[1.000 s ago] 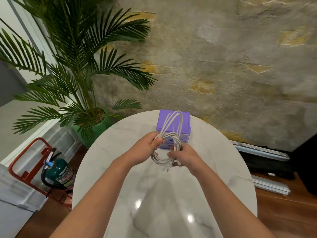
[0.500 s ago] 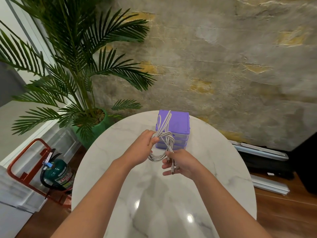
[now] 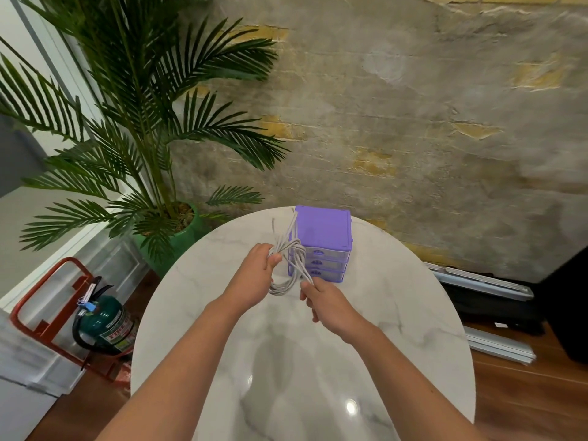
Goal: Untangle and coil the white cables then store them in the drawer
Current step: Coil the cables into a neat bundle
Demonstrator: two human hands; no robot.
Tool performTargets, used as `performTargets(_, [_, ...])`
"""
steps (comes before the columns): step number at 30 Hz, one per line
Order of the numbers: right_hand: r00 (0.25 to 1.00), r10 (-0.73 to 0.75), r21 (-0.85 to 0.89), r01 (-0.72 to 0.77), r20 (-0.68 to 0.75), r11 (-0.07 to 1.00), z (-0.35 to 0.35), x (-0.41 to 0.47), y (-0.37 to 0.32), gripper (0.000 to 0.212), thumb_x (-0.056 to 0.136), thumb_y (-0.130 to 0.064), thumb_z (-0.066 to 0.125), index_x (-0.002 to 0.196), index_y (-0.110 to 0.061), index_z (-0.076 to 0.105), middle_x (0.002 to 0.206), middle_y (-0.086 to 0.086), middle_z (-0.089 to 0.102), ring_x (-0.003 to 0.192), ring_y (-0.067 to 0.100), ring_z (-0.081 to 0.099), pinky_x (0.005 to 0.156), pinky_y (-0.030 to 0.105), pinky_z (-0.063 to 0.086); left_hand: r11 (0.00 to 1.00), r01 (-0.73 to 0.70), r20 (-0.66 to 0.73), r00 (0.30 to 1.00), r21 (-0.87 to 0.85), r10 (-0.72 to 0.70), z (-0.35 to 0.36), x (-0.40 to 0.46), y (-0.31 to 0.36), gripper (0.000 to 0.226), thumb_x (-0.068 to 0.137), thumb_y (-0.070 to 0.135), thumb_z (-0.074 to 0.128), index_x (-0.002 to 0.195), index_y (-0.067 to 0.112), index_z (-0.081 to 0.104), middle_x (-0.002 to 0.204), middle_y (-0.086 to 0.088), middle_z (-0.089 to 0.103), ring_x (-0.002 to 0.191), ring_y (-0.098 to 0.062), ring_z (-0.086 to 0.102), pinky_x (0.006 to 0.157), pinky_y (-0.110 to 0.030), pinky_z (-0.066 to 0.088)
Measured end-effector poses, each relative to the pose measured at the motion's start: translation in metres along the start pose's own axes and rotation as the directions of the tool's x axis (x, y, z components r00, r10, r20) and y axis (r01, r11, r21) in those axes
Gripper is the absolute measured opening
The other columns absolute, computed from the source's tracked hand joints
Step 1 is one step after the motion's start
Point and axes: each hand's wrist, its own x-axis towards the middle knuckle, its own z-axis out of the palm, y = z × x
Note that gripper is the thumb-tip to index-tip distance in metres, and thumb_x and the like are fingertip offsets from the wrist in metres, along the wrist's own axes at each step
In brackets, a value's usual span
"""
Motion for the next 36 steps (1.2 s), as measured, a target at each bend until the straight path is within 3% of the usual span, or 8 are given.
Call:
performTargets(5, [0.988, 0.11, -0.147, -0.094, 0.105, 0.985, -0.001, 0.0, 0.017, 0.027, 0.095, -0.032, 0.041, 0.077, -0.02, 0.057, 0.069, 0.001, 0.058, 0.062, 0.02, 0.051, 0.062, 0.033, 0.043, 0.986, 0.085, -0.127, 0.986, -0.144, -0.104, -0.014, 0.004, -0.001, 0.023, 0.104, 0.024, 0.037, 0.108, 0.008, 0.052, 0.104, -0.01, 0.049, 0.081, -0.014, 0.051, 0.054, -0.008, 0.046])
performTargets(10, [0.978, 0.199, -0.357, -0.166, 0.057, 0.919, -0.002, 0.003, 0.021, 0.032, 0.081, -0.028, 0.051, 0.11, -0.018, 0.062, 0.101, 0.004, 0.069, 0.08, 0.022, 0.064, 0.073, 0.029, 0.051, 0.974, 0.111, 0.012, 0.994, -0.198, -0.111, -0.019, -0.002, 0.003, 0.028, 0.104, 0.028, 0.037, 0.104, 0.007, 0.056, 0.084, -0.001, 0.053, 0.073, -0.014, 0.051, 0.083, -0.046, 0.052])
performTargets(13, [0.994, 0.096, 0.017, -0.097, 0.048, 0.995, 0.003, 0.004, 0.006, 0.047, 0.086, -0.01, 0.058, 0.126, -0.027, 0.039, 0.088, 0.001, 0.064, 0.074, 0.016, 0.062, 0.066, 0.017, 0.049, 0.972, 0.096, 0.072, 0.994, -0.216, -0.082, -0.016, -0.005, 0.009, 0.028, 0.103, 0.027, 0.038, 0.102, 0.007, 0.057, 0.081, -0.001, 0.052, 0.073, -0.016, 0.051, 0.083, -0.048, 0.052])
performTargets(17, [0.968, 0.145, 0.47, -0.227, 0.204, 0.853, 0.007, 0.002, -0.006, 0.006, 0.093, -0.008, 0.044, 0.089, -0.012, 0.047, 0.05, 0.002, 0.04, 0.041, 0.022, 0.046, 0.066, 0.044, 0.056, 0.979, 0.079, 0.072, 0.995, -0.189, -0.066, -0.014, -0.005, 0.01, 0.027, 0.103, 0.026, 0.038, 0.102, 0.007, 0.057, 0.08, 0.001, 0.051, 0.072, -0.015, 0.05, 0.078, -0.043, 0.052])
performTargets(20, [0.982, 0.19, 0.247, -0.19, 0.023, 0.95, 0.005, 0.002, -0.01, 0.03, 0.096, -0.041, 0.048, 0.089, -0.013, 0.058, 0.053, -0.002, 0.037, 0.044, 0.016, 0.037, 0.047, 0.027, 0.04, 0.982, 0.082, 0.013, 0.997, -0.168, -0.081, -0.013, -0.006, 0.007, 0.026, 0.104, 0.025, 0.036, 0.101, 0.007, 0.055, 0.081, 0.001, 0.051, 0.07, -0.012, 0.049, 0.076, -0.039, 0.05])
performTargets(28, [0.945, -0.088, -0.299, -0.01, -0.314, 0.954, 0.011, -0.002, -0.005, 0.048, 0.1, -0.053, 0.03, 0.098, -0.02, 0.066, 0.091, -0.001, 0.068, 0.086, 0.023, 0.061, 0.069, 0.034, 0.045, 0.981, 0.162, -0.077, 0.982, -0.109, -0.171, -0.011, 0.004, 0.002, 0.03, 0.105, 0.026, 0.032, 0.108, 0.005, 0.054, 0.103, -0.012, 0.055, 0.08, -0.016, 0.05, 0.064, -0.018, 0.039])
performTargets(33, [0.924, -0.232, -0.348, 0.119, -0.304, 0.93, 0.021, -0.017, 0.013, 0.037, 0.102, -0.048, 0.028, 0.082, -0.019, 0.04, 0.066, -0.003, 0.05, 0.067, 0.026, 0.05, 0.06, 0.036, 0.038, 0.977, 0.168, -0.187, 0.964, -0.128, -0.19, -0.024, 0.014, 0.003, 0.029, 0.105, 0.022, 0.031, 0.11, 0.003, 0.053, 0.106, -0.014, 0.052, 0.091, -0.021, 0.049, 0.048, -0.011, 0.037])
performTargets(36, [0.942, -0.252, -0.404, 0.147, -0.222, 0.903, 0.029, -0.022, 0.031, 0.034, 0.102, -0.045, 0.029, 0.082, -0.018, 0.036, 0.066, -0.002, 0.048, 0.067, 0.027, 0.05, 0.06, 0.036, 0.035, 0.966, 0.181, -0.182, 0.96, -0.186, -0.215, -0.032, 0.017, 0.007, 0.029, 0.105, 0.024, 0.031, 0.111, 0.005, 0.053, 0.107, -0.013, 0.053, 0.093, -0.023, 0.05, 0.062, -0.023, 0.05])
